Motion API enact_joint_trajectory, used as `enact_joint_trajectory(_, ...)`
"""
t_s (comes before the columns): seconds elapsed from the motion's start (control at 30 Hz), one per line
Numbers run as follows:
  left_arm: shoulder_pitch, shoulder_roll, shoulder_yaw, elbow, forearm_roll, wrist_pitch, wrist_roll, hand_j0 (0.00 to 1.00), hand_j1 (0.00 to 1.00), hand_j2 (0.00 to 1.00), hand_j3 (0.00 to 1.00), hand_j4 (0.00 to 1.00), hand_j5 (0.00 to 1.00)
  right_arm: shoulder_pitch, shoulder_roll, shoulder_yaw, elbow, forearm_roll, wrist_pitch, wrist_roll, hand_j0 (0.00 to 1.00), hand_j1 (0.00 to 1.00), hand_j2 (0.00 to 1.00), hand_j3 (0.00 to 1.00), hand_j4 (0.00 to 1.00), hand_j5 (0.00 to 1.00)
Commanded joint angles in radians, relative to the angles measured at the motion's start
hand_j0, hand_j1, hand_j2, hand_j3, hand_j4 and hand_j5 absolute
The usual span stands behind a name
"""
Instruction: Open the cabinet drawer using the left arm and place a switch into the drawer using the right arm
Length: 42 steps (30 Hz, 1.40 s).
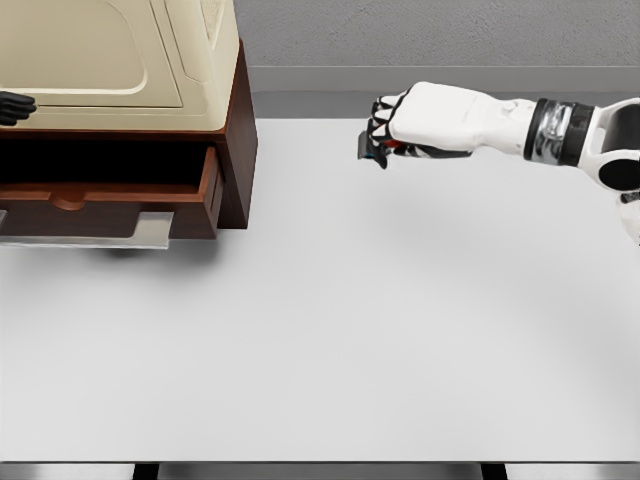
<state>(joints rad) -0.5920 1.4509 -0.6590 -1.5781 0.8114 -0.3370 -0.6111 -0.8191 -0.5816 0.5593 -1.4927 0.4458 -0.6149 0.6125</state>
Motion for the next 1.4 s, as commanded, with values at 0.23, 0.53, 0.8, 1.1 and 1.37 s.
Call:
enact_joint_trajectory(0.23,0.000,0.002,0.001,0.000,0.006,0.001,0.000,1.00,1.00,1.00,1.00,1.00,1.00,-0.083,0.137,0.116,-0.001,0.001,0.004,-0.002,0.32,0.32,0.32,0.32,0.32,0.32)
enact_joint_trajectory(0.53,0.000,0.002,0.001,0.000,0.006,0.001,0.000,1.00,1.00,1.00,1.00,1.00,1.00,-0.149,0.210,0.142,-0.003,0.007,0.004,-0.002,0.33,0.33,0.33,0.33,0.33,0.33)
enact_joint_trajectory(0.8,0.000,0.002,0.002,0.000,0.006,0.001,0.000,1.00,1.00,1.00,1.00,1.00,1.00,-0.206,0.275,0.240,-0.012,0.008,0.004,-0.002,0.33,0.33,0.33,0.33,0.33,0.33)
enact_joint_trajectory(1.1,0.000,0.003,0.002,-0.002,0.006,-0.001,0.000,1.00,1.00,1.00,1.00,1.00,1.00,-0.250,0.278,0.238,-0.047,0.005,0.004,-0.002,0.34,0.34,0.34,0.34,0.34,0.34)
enact_joint_trajectory(1.37,0.000,0.003,0.002,-0.003,0.003,-0.001,0.000,1.00,1.00,1.00,1.00,1.00,1.00,-0.298,0.404,0.303,0.089,0.007,0.004,-0.002,0.33,0.33,0.33,0.33,0.33,0.33)
